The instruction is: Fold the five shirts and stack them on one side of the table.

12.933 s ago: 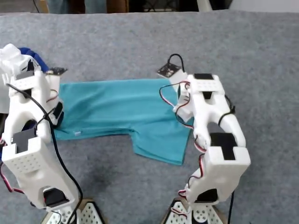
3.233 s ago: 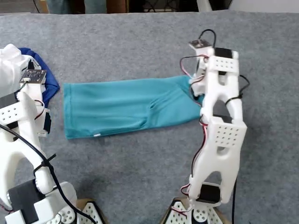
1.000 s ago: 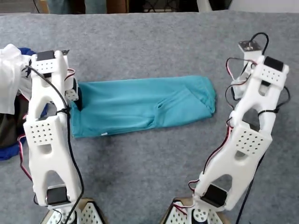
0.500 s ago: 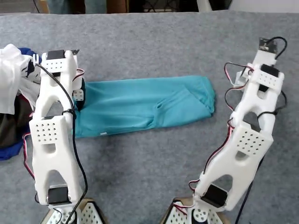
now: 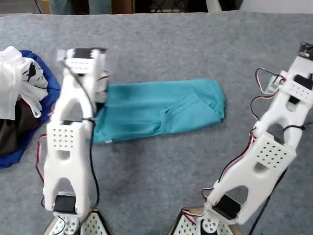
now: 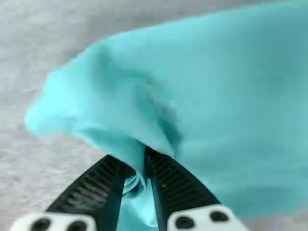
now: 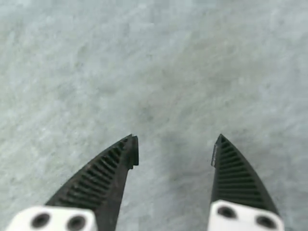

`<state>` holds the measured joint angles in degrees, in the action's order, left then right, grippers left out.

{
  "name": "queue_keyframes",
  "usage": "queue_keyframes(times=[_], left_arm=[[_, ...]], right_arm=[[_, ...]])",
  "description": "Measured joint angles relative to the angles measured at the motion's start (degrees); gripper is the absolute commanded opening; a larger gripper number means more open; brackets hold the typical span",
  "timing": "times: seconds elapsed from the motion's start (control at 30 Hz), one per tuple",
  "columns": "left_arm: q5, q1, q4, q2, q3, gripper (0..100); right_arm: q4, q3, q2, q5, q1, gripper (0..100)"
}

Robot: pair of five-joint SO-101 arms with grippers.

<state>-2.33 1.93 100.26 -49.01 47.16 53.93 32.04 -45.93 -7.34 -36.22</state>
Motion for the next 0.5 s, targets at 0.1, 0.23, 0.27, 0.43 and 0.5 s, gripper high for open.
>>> queue_keyframes(times=[0.1,0.23,0.27,0.43,0.5], left_arm=[[2.20,5.01,0.00,2.81,0.00,3],[6.42,11.16,0.00,3.87,0.79,3],[7.03,12.57,0.00,3.87,1.67,3],[10.11,20.22,0.00,3.87,9.85,3],[11.87,22.77,-1.14,3.87,13.01,3]], right_arm=[[-1.93,0.00,0.00,0.00,-2.46,25.4],[-3.60,0.00,0.00,0.09,-5.54,25.4],[-3.78,0.00,0.00,0.09,-5.80,25.4],[-3.78,0.97,0.00,0.09,-5.98,25.4],[-3.78,0.97,-0.09,0.09,-5.98,25.4]])
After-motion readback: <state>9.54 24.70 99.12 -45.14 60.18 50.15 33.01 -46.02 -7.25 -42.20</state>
